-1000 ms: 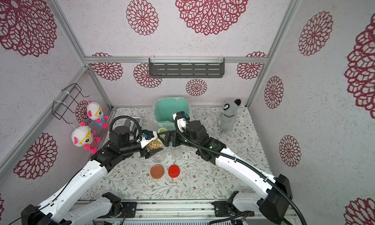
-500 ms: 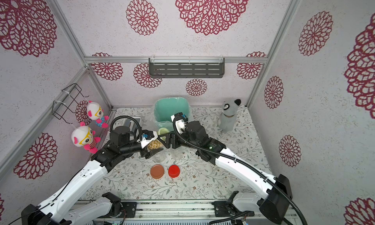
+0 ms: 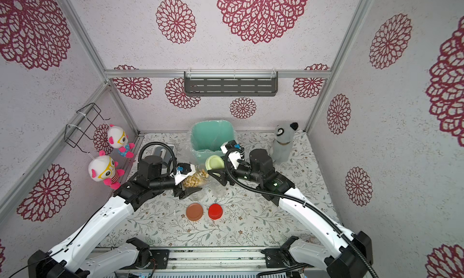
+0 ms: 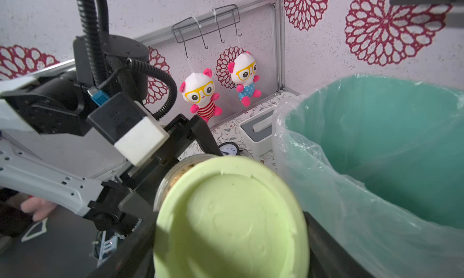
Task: Empty moldy peanuts from jars
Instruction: Unscrew the lid from the jar, then place the lid at the center of the board.
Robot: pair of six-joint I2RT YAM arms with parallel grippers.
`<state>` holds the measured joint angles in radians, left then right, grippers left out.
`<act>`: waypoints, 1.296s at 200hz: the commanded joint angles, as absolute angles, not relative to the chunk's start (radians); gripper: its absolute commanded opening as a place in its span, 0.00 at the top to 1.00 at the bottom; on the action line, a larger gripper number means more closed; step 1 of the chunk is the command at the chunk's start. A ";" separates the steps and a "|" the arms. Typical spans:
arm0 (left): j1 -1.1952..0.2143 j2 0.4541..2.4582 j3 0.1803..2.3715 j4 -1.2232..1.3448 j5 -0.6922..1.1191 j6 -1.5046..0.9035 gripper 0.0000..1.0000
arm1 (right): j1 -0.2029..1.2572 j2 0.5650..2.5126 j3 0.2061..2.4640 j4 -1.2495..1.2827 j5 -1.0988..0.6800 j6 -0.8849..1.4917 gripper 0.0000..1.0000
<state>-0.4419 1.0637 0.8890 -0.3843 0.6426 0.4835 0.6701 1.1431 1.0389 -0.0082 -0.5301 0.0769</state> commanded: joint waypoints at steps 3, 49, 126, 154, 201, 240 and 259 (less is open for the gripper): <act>-0.440 1.059 0.959 -0.357 0.692 0.500 1.00 | 0.637 1.169 1.115 -0.050 -0.658 -0.093 0.66; -0.440 1.032 0.946 -0.316 0.622 0.481 1.00 | 0.620 1.152 1.188 -0.181 -0.680 -0.166 0.69; -0.428 0.988 0.884 -0.143 0.529 0.378 1.00 | 0.621 1.026 1.169 -0.653 -0.454 -0.367 1.00; -0.426 0.962 0.851 -0.114 0.516 0.352 1.00 | 0.626 0.966 1.063 -0.704 -0.422 -0.461 1.00; -0.423 0.907 0.808 -0.114 0.491 0.333 1.00 | 0.633 0.965 0.915 -0.684 -0.366 -0.500 1.00; -0.419 0.858 0.803 -0.156 0.468 0.339 1.00 | 0.650 1.015 0.827 -0.627 -0.324 -0.533 1.00; -0.412 0.850 0.804 -0.174 0.462 0.345 1.00 | 0.656 1.018 0.767 -0.551 -0.318 -0.524 0.95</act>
